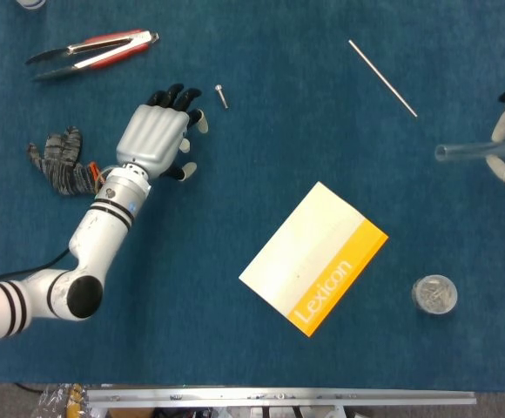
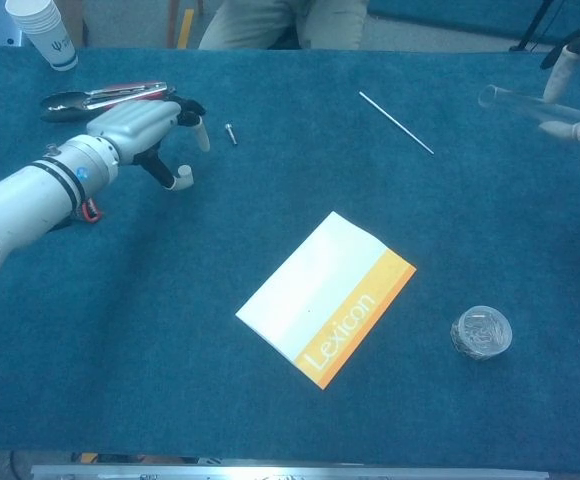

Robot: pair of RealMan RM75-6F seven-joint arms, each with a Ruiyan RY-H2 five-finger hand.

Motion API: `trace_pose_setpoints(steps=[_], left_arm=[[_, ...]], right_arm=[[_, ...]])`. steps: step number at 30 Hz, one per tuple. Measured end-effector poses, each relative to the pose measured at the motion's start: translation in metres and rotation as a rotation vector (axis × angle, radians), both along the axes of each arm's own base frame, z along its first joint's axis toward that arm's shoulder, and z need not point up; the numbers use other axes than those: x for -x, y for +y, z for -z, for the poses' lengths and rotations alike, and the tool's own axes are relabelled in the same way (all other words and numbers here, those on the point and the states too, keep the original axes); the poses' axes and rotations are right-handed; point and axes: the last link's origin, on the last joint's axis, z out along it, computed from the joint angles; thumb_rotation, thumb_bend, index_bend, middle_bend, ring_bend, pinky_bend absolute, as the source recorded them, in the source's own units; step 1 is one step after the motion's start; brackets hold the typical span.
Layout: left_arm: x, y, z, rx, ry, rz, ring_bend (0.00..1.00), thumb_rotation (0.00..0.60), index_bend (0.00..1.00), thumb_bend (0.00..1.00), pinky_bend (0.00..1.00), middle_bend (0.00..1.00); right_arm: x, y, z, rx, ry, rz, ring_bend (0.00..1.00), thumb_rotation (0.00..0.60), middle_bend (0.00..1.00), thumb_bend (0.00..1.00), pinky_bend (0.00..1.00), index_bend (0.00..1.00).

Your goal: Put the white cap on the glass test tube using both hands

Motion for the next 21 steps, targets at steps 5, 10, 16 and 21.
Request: trace_pose_setpoints(steps=[5,10,16,21], left_arm=[[0.001,0.004,0.009,-0.001,0.027,-0.006,0.0,0.591,0.37,0.26,0.03,0.1],[0.004,0.007,0.015,0.002,0.054,-0.01,0.0,0.59,0.39,0.27,0.03,0.1],[0.008,0.009,0.019,0.001,0.077,-0.014,0.0,0.598,0.4,0.29,0.03,0.11],[0.011,0.01,0.021,0.002,0.088,-0.016,0.0,0.6,0.4,0.3,0.03,0.11]], right_arm=[[0.003,0.0,-0.001,0.0,-0.003,0.005,0.15,0.6,0.32,0.39,0.25,0.75],[0.005,0.0,-0.001,-0.002,-0.008,0.01,0.15,0.6,0.32,0.39,0.25,0.75],[0.007,-0.001,-0.001,-0.002,-0.01,0.014,0.15,0.6,0.32,0.39,0.25,0.75],[0.008,-0.001,-0.001,-0.002,-0.011,0.016,0.15,0.6,0.32,0.39,0.25,0.75]])
